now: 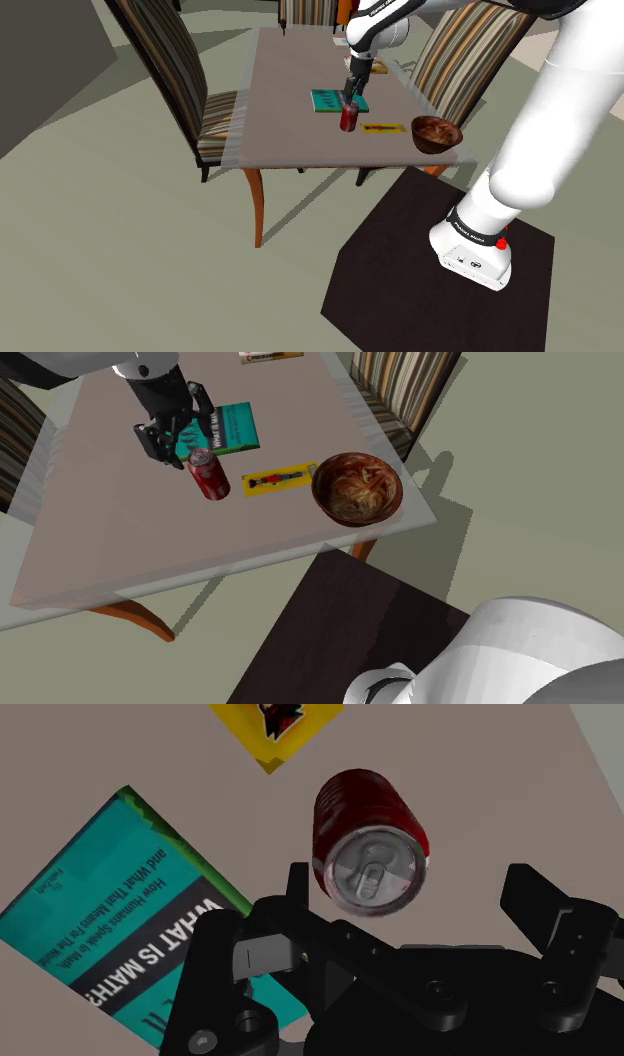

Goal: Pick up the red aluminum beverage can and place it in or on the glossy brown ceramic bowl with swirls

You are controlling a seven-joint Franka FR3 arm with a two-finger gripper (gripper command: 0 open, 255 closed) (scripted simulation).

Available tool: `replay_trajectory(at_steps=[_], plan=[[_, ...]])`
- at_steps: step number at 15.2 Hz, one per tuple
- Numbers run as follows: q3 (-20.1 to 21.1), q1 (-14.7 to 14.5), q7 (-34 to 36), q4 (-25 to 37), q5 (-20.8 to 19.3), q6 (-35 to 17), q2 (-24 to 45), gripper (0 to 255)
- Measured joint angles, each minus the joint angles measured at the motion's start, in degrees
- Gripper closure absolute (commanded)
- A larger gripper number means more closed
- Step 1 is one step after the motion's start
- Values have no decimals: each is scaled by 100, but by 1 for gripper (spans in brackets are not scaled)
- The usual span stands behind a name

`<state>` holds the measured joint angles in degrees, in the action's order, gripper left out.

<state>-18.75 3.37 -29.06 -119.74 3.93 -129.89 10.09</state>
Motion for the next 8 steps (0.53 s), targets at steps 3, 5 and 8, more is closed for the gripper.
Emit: replay_trajectory(at_steps=[3,5,8], plan=[[26,72,-140,218,172,-131,386,0],[44,92,-182,196,229,-264,506,0],[74,120,-241,169,314,-458,681,0]])
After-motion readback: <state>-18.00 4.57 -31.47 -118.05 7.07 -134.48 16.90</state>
